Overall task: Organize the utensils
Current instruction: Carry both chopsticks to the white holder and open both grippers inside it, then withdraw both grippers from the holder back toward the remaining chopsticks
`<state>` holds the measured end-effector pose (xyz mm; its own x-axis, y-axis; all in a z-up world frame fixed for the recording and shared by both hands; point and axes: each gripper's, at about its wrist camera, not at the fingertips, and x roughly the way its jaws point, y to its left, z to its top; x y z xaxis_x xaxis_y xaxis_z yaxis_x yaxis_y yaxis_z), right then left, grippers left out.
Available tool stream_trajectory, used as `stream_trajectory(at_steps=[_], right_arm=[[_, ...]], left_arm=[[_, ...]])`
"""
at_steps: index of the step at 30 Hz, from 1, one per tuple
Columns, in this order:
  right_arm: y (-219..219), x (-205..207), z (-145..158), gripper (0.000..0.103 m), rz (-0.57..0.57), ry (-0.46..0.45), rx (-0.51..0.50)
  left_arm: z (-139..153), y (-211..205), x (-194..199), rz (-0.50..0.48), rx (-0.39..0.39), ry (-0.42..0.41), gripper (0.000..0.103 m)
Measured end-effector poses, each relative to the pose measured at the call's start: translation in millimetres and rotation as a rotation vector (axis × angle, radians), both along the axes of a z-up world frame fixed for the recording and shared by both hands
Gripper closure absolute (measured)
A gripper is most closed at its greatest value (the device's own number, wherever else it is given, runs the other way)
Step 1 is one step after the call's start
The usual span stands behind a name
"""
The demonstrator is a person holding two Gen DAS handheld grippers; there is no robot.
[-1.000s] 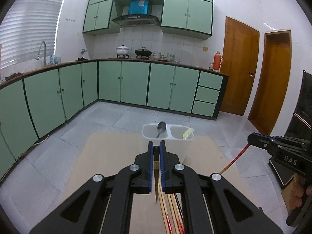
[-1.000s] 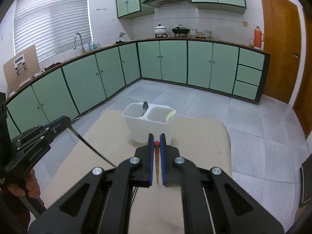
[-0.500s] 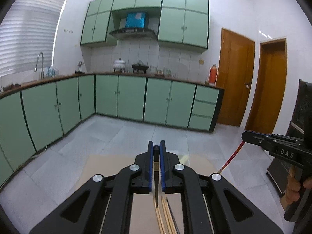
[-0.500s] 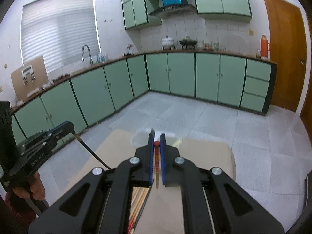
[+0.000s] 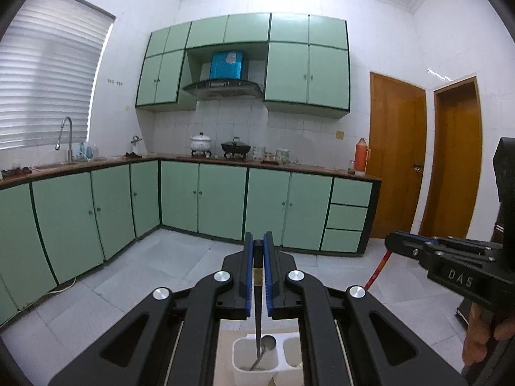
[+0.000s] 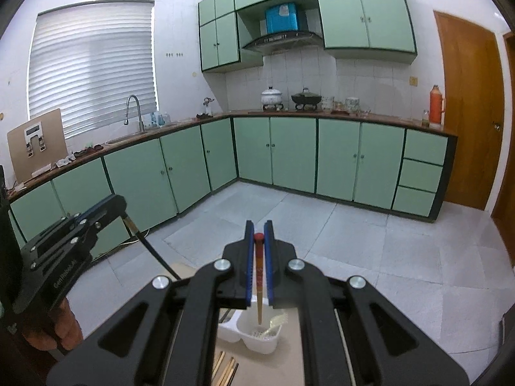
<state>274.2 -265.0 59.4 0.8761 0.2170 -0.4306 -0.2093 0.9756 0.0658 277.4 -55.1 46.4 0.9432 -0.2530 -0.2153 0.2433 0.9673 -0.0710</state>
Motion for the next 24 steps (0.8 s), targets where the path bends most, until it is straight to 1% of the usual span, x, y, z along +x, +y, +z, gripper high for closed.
stream_trajectory(at_steps=[3,8,11,16,17,18,21,23,24], right_arm=[[1.1,20.8,-16.9,0.098,-0.001,0.031,0.001],[7.6,37.4,-48.4,0.098,0.009,0.090,0.004],[10.7,42.5,-68.6,0.098,0.016,0.132,0.003],[16.1,42.2,-90.1,0.097,0.021,0.180,0.012],[17.0,41.8,-92.6,0.095,0.021,0.190,0.012],[17.1,40.9,-95.5,0.094,0.019,0.198,0.014],[15.1,35.1,-95.4,0.086,0.001,0.194,0.020],[11.3,28.3,-91.9,0.077,-0.018,0.180,0.027],[8.2,23.0,-88.8,0.073,-0.030,0.168,0.031]], left_arm=[[-17.5,-7.3,23.8,0.007,0.015,0.033,0.097],[-49.5,-12.2,48.3,-0.002,0.033,0.117,0.097],[-63.9,-14.2,53.6,-0.006,0.044,0.152,0.097],[-82.3,-14.7,57.1,-0.005,0.061,0.198,0.096],[-84.5,-14.1,57.2,-0.005,0.061,0.206,0.095],[-86.7,-13.5,56.2,-0.006,0.061,0.214,0.089],[-86.7,-10.3,51.4,-0.003,0.058,0.213,0.078],[-83.1,-6.6,47.0,-0.001,0.050,0.208,0.074],[-80.0,-3.4,41.5,0.003,0.046,0.200,0.068]])
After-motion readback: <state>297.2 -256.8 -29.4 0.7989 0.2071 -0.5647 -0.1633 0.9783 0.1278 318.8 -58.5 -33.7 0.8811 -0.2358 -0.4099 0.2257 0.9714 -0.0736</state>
